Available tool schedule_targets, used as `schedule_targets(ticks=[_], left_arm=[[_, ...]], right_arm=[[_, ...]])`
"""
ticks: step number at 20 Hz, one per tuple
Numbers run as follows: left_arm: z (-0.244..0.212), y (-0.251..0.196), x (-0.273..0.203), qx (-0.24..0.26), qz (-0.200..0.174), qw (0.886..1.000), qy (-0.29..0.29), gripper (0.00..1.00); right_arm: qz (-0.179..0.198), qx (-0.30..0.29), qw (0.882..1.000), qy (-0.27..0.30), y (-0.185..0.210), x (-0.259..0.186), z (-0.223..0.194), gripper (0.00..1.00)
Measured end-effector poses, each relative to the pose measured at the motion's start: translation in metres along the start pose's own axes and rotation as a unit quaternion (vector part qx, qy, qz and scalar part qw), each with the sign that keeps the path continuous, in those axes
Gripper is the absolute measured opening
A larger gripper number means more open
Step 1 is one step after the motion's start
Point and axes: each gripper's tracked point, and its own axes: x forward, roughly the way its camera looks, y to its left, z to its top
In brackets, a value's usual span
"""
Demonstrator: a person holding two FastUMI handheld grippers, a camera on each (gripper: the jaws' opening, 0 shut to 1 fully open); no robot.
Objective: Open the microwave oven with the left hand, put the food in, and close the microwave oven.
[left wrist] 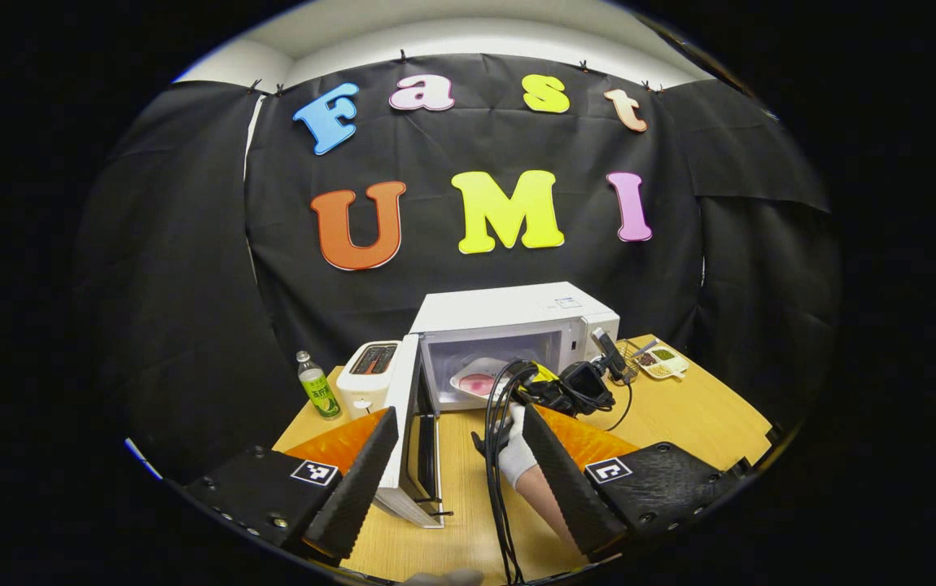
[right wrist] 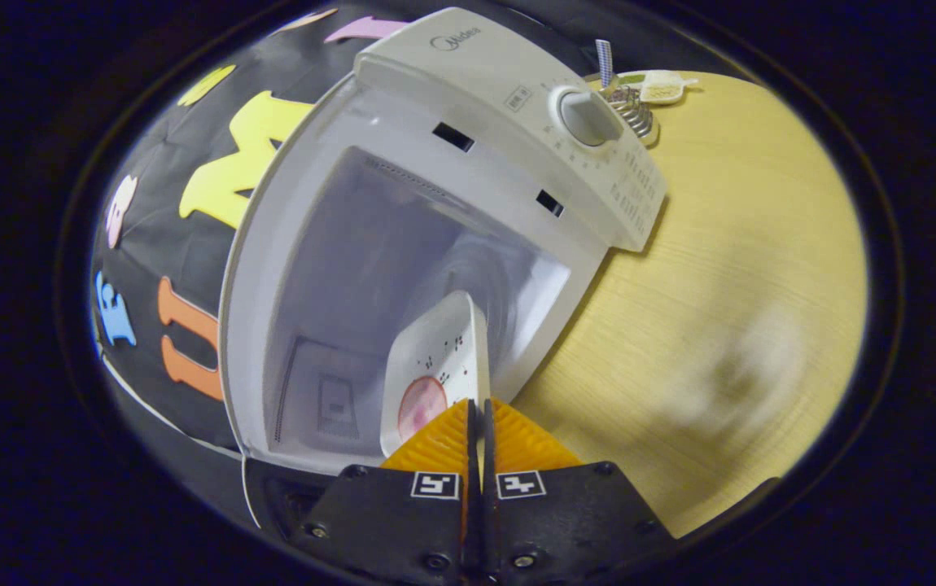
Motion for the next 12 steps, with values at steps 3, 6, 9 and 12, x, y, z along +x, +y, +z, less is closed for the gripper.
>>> schedule_targets(ticks=[3, 6, 9, 12], left_arm=[[-0.001, 0.009, 0.002, 0.0, 0.008, 1.0, -0.003, 0.94], [-0.005, 0.014, 0.003, -0.004, 0.012, 1.0, -0.003, 0.94], [-0.007, 0.02, 0.003, -0.006, 0.017, 1.0, 0.001, 0.94], [-0.006, 0.026, 0.0, -0.003, 0.022, 1.0, -0.001, 0.94]], right_arm=[[-0.026, -0.008, 1.0, -0.013, -0.008, 0.017, 0.009, 0.04], [-0.027, -0.01, 1.0, -0.014, -0.004, 0.027, 0.006, 0.04], [-0.025, -0.026, 0.999, -0.028, 0.001, 0.031, 0.008, 0.06], [0.001, -0.025, 0.999, -0.022, 0.012, 0.026, 0.008, 0.13]])
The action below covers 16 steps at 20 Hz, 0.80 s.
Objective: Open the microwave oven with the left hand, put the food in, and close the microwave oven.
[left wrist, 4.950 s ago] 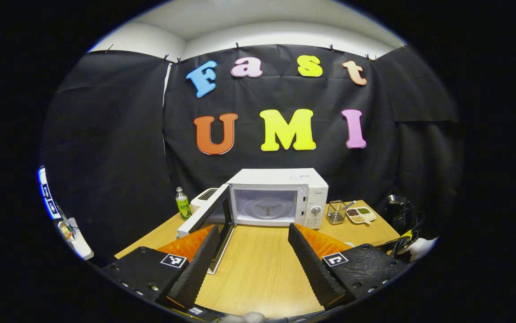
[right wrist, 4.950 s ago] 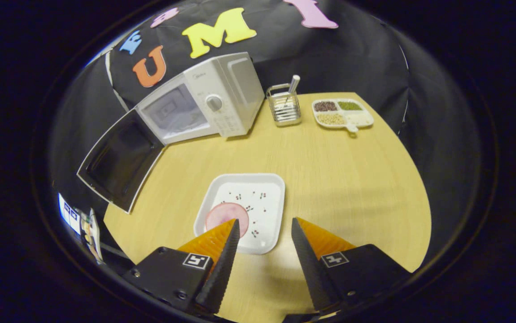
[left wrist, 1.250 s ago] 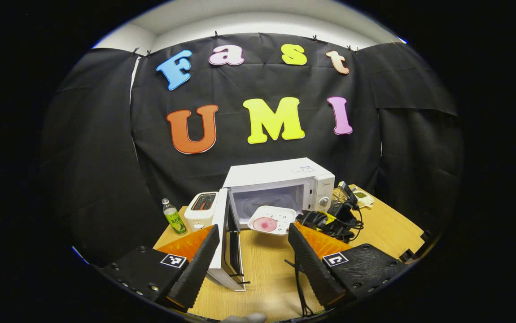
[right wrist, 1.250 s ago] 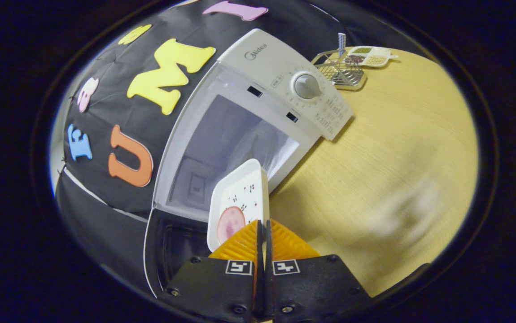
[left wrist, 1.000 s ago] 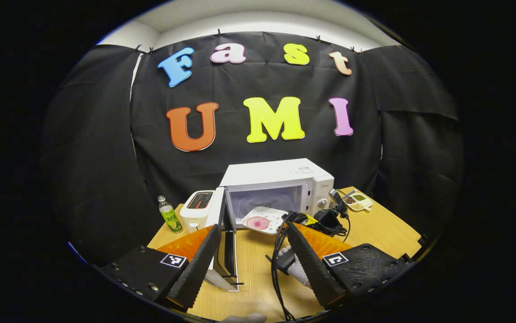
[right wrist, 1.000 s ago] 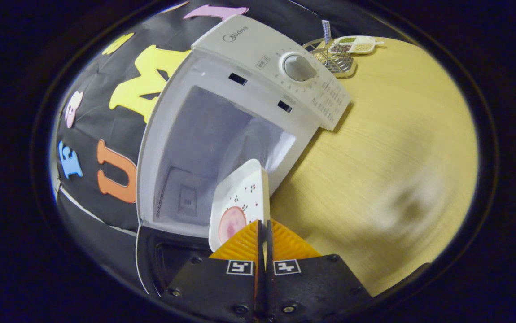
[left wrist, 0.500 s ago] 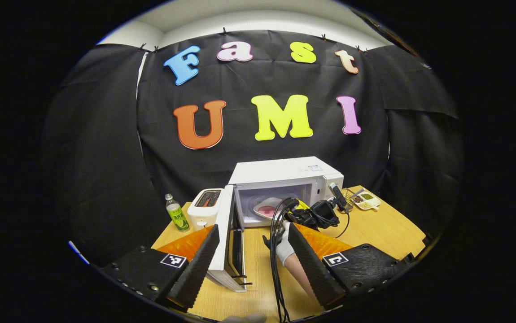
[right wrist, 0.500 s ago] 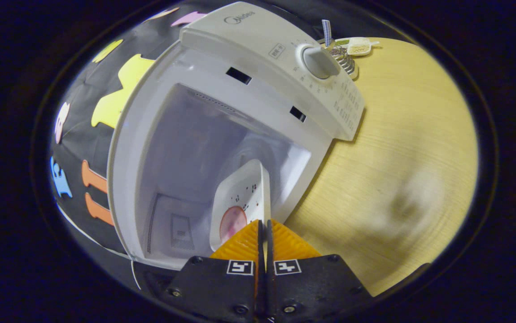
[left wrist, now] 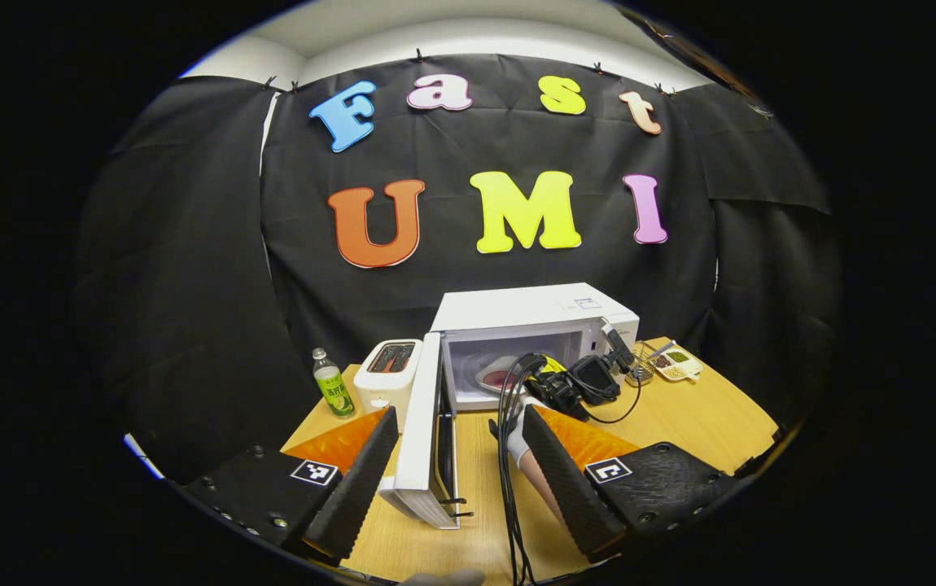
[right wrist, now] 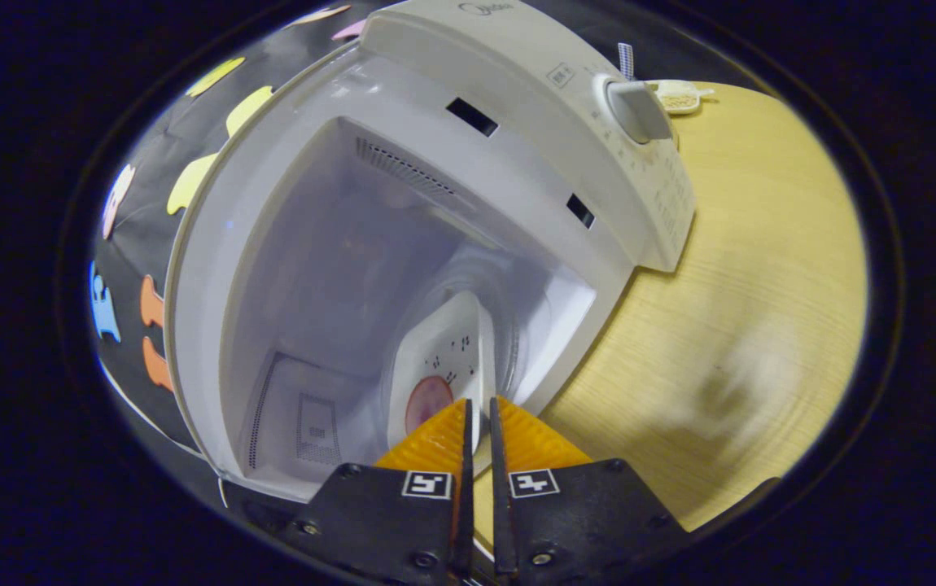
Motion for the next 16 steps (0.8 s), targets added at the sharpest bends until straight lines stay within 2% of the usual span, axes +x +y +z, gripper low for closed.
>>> schedule_targets(ticks=[1, 2, 3, 4, 5, 6, 9, 11, 13, 14, 15, 16], left_arm=[[-0.002, 0.001, -0.002, -0.001, 0.002, 1.0, 0.001, 0.94], [-0.003, 0.003, -0.005, -0.003, 0.003, 1.0, 0.002, 0.94], [-0.003, 0.004, -0.005, -0.004, 0.004, 1.0, 0.001, 0.94], [-0.003, 0.004, -0.007, -0.005, 0.004, 1.0, -0.001, 0.94], [-0.002, 0.004, -0.008, -0.006, 0.004, 1.0, -0.002, 0.94], [0.0, 0.004, -0.01, -0.004, 0.004, 1.0, -0.006, 0.94], [0.006, 0.003, -0.013, 0.001, 0.004, 1.0, -0.018, 0.94], [0.012, -0.002, -0.016, 0.003, 0.002, 1.0, -0.029, 0.94], [0.016, -0.012, -0.017, 0.0, -0.008, 0.999, -0.04, 0.94], [0.017, -0.015, -0.018, 0.001, -0.009, 0.999, -0.042, 0.94], [0.018, -0.018, -0.019, 0.001, -0.009, 0.999, -0.045, 0.94], [0.021, -0.022, -0.02, -0.002, -0.01, 0.999, -0.05, 0.94]], right_arm=[[0.006, -0.004, 1.0, 0.0, 0.003, -0.005, 0.006, 0.21], [0.01, -0.022, 1.0, -0.007, 0.004, -0.014, 0.015, 0.41], [0.017, -0.045, 0.999, -0.021, 0.009, -0.027, 0.024, 0.51], [0.02, -0.07, 0.997, -0.033, 0.013, -0.038, 0.035, 0.71], [0.025, -0.099, 0.994, -0.041, 0.015, -0.049, 0.042, 0.8], [0.033, -0.119, 0.991, -0.046, 0.022, -0.063, 0.05, 0.96], [0.056, -0.18, 0.981, -0.055, 0.031, -0.107, 0.069, 0.99], [0.055, -0.231, 0.97, -0.06, 0.025, -0.139, 0.083, 1.0], [0.061, -0.286, 0.956, -0.038, 0.017, -0.168, 0.088, 1.0], [0.067, -0.311, 0.947, -0.031, 0.013, -0.184, 0.093, 0.91], [0.071, -0.331, 0.94, -0.033, 0.008, -0.2, 0.104, 0.91], [0.075, -0.349, 0.933, -0.04, 0.003, -0.219, 0.116, 1.0]])
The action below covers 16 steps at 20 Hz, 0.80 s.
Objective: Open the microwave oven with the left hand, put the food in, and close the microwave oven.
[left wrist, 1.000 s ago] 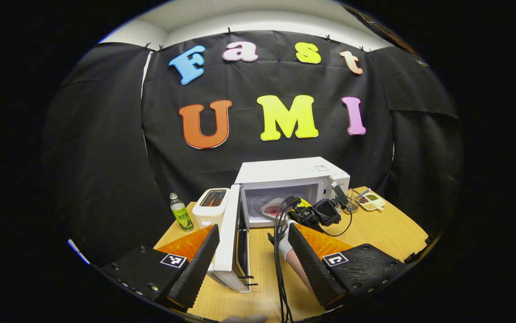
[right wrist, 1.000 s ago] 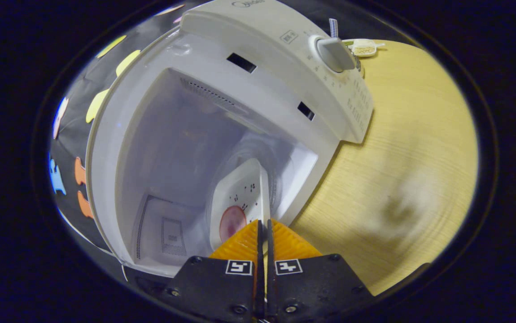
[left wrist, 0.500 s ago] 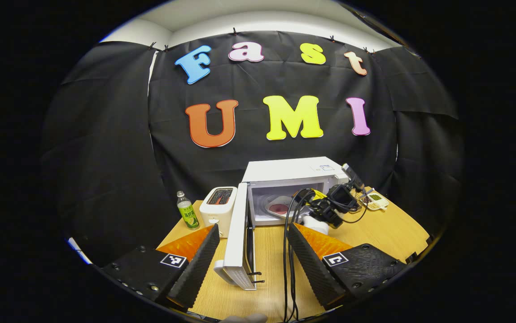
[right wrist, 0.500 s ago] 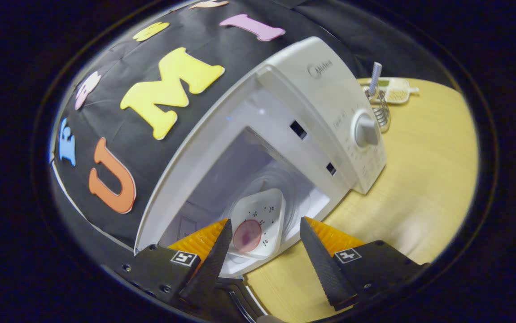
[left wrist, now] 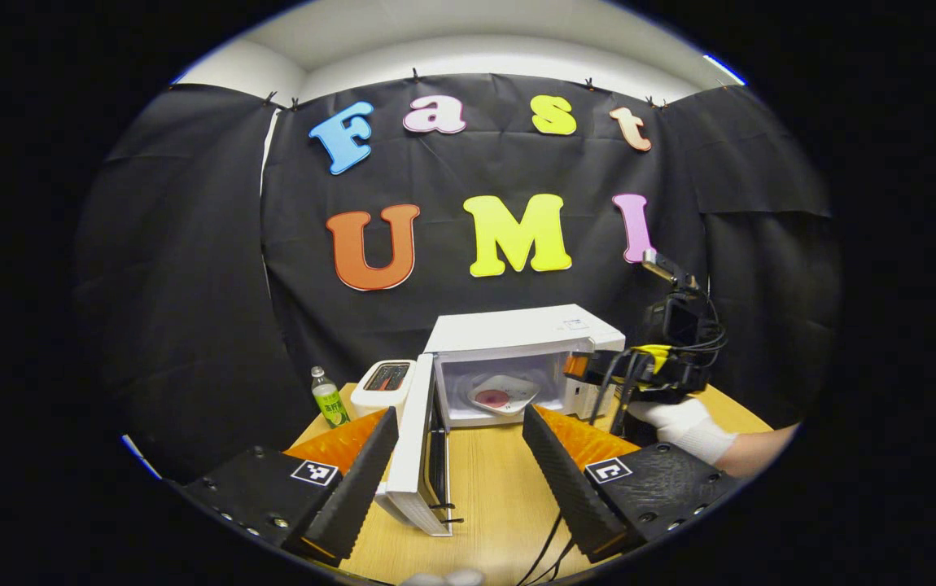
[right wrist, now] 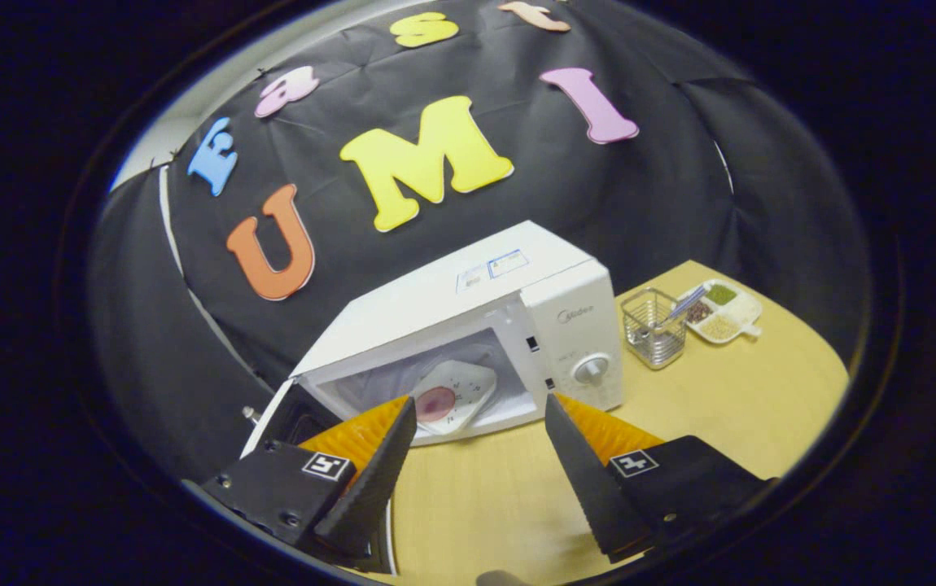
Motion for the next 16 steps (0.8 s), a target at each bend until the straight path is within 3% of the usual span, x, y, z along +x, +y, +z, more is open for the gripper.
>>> schedule_targets(ticks=[2, 3, 4, 5, 6, 7, 8, 16], left_arm=[[0.002, -0.01, -0.001, -0.007, 0.0, 1.0, -0.005, 0.94], [0.003, -0.014, -0.001, -0.011, 0.0, 1.0, -0.008, 0.94], [0.004, -0.019, -0.002, -0.014, 0.001, 1.0, -0.009, 0.94], [0.005, -0.023, -0.002, -0.017, 0.004, 1.0, -0.01, 0.94], [0.006, -0.028, -0.003, -0.019, 0.008, 1.0, -0.013, 0.94], [0.007, -0.032, -0.003, -0.023, 0.013, 1.0, -0.015, 0.94], [0.007, -0.037, -0.004, -0.026, 0.018, 0.999, -0.015, 0.94], [0.017, -0.066, -0.016, -0.032, 0.054, 0.998, -0.024, 0.94]], right_arm=[[0.005, -0.041, 0.999, -0.009, -0.019, -0.039, 0.018, 1.0], [0.003, -0.062, 0.998, -0.017, -0.031, -0.056, 0.026, 0.91], [0.0, -0.077, 0.997, -0.023, -0.043, -0.072, 0.036, 0.91], [-0.004, -0.092, 0.995, -0.035, -0.056, -0.088, 0.047, 1.0], [-0.007, -0.107, 0.993, -0.047, -0.069, -0.104, 0.059, 1.0], [-0.007, -0.122, 0.991, -0.058, -0.078, -0.116, 0.068, 0.91], [-0.008, -0.138, 0.988, -0.064, -0.088, -0.129, 0.074, 1.0], [-0.003, -0.186, 0.979, -0.078, -0.161, -0.194, 0.089, 1.0]])
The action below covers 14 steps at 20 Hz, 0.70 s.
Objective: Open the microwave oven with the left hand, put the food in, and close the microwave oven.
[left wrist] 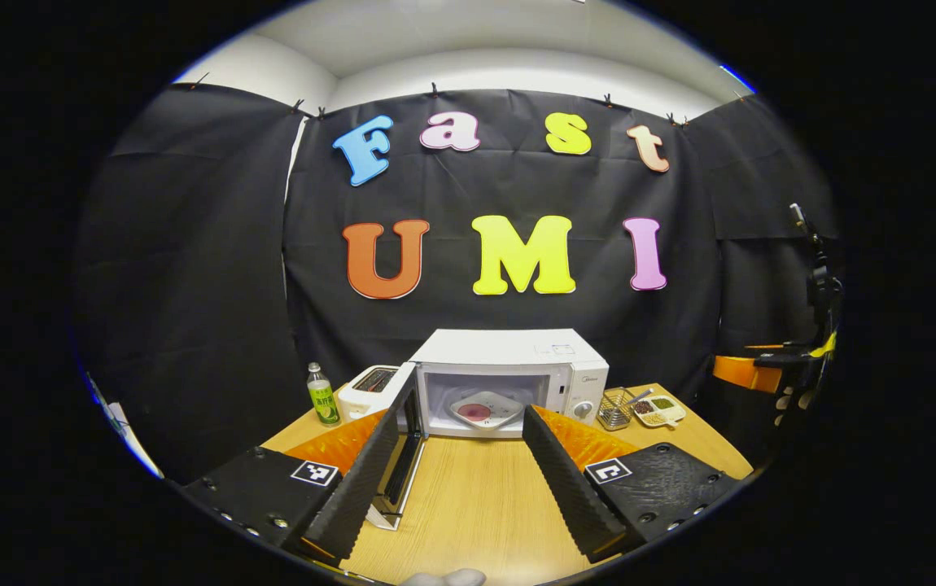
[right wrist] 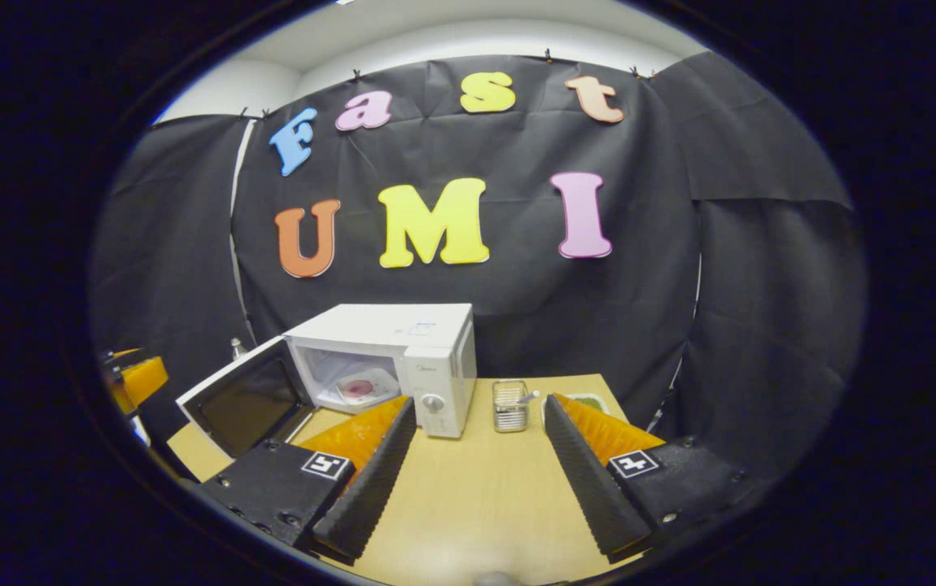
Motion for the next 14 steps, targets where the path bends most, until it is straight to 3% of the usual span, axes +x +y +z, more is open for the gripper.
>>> schedule_targets(ticks=[1, 2, 3, 4, 5, 6, 7, 9, 10, 12, 13, 14], left_arm=[[0.0, -0.002, -0.002, 0.004, 0.002, 1.0, 0.0, 0.94], [0.002, -0.004, -0.004, 0.006, 0.002, 1.0, -0.002, 0.94], [0.005, -0.008, -0.005, 0.007, 0.0, 1.0, -0.003, 0.94], [0.007, -0.009, -0.006, 0.007, -0.002, 1.0, -0.004, 0.94], [0.006, -0.016, -0.007, 0.006, -0.012, 1.0, 0.001, 0.94], [0.005, -0.013, -0.007, 0.005, -0.01, 1.0, 0.005, 1.0], [0.006, -0.007, -0.007, 0.007, 0.001, 1.0, 0.005, 0.52], [0.014, 0.009, -0.007, 0.002, 0.027, 0.999, -0.019, 0.18], [0.014, 0.005, -0.006, -0.011, 0.016, 1.0, -0.023, 0.01], [0.005, 0.012, -0.009, -0.022, 0.026, 0.999, -0.015, 0.0], [0.004, 0.023, -0.009, -0.02, 0.035, 0.999, -0.013, 0.0], [0.001, 0.034, -0.01, -0.015, 0.048, 0.999, -0.012, 0.0]], right_arm=[[-0.001, -0.007, 1.0, -0.007, -0.005, -0.005, 0.002, 0.92], [-0.003, -0.01, 1.0, -0.008, -0.012, -0.013, -0.002, 1.0], [-0.003, -0.007, 1.0, -0.01, -0.015, -0.014, -0.002, 0.92], [-0.001, 0.0, 1.0, -0.012, -0.016, -0.017, -0.001, 0.92], [0.003, 0.007, 1.0, -0.012, -0.016, -0.018, 0.0, 1.0], [0.007, 0.007, 1.0, -0.013, -0.016, -0.017, -0.001, 1.0], [0.009, 0.006, 1.0, -0.014, -0.016, -0.017, 0.0, 0.92], [0.011, 0.001, 1.0, -0.018, -0.017, -0.018, 0.003, 0.92], [0.012, 0.001, 1.0, -0.013, -0.017, -0.017, 0.001, 1.0], [0.02, 0.013, 1.0, -0.003, -0.016, -0.017, -0.004, 1.0], [0.022, 0.018, 1.0, 0.001, -0.016, -0.016, -0.005, 0.92], [0.023, 0.021, 1.0, 0.003, -0.018, -0.016, -0.006, 0.92]])
